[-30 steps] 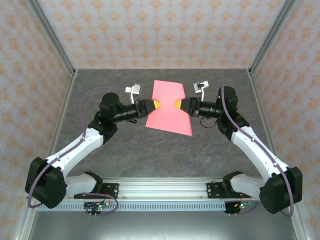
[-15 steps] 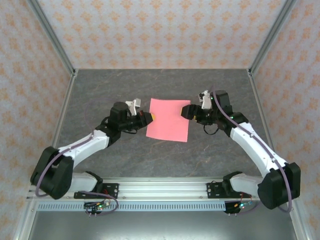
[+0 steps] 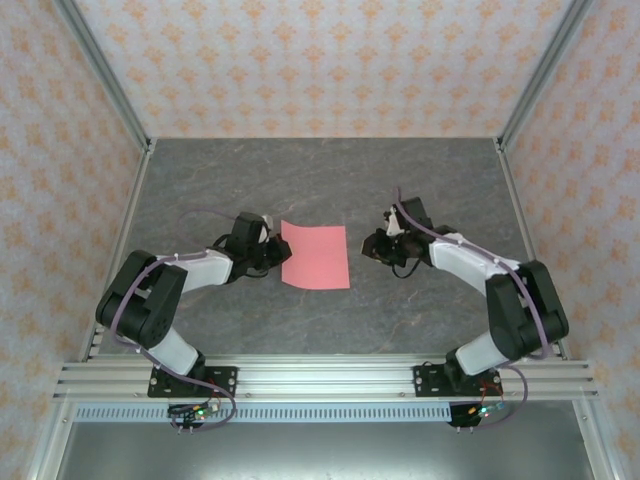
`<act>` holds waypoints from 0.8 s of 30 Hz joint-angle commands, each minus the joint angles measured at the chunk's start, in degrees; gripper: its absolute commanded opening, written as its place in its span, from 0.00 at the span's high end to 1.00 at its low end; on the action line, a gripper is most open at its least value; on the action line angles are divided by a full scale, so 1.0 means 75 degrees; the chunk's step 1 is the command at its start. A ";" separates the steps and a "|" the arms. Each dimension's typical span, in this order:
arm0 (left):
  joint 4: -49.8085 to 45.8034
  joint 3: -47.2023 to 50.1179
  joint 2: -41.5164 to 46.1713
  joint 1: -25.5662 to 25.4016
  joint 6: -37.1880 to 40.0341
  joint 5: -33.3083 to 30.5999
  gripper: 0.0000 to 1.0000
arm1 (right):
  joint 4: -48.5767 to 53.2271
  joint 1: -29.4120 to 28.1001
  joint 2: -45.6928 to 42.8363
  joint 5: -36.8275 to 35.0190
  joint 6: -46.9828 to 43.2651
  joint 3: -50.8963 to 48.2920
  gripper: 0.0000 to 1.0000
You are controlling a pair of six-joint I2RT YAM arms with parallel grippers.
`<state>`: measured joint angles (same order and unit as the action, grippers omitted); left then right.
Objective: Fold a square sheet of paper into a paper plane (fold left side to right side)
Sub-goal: Place a square sheet of paper at the center of the table, then first fold in half a square sheet of paper at the center of the table.
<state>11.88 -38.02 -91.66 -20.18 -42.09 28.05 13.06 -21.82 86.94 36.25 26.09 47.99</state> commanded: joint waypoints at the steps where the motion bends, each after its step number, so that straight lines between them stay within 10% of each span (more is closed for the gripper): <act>1: -0.0177 -0.0197 0.0008 -0.0016 0.0244 -0.0042 1.00 | -0.1056 -0.0229 0.0462 0.0222 0.0486 0.0071 0.83; 15: -0.0590 -0.0473 0.0226 -0.0045 0.0461 0.0367 1.00 | -0.1149 -0.0761 0.2475 -0.0091 0.0826 0.0955 0.85; 24: -0.0401 -0.1182 0.0342 -0.0634 0.0175 0.0960 0.54 | -0.0228 -0.0787 0.2676 -0.0604 0.0542 0.0867 0.86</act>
<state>8.29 -43.75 -90.80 -23.14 -40.64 32.77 5.08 -27.29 104.97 36.18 31.35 54.78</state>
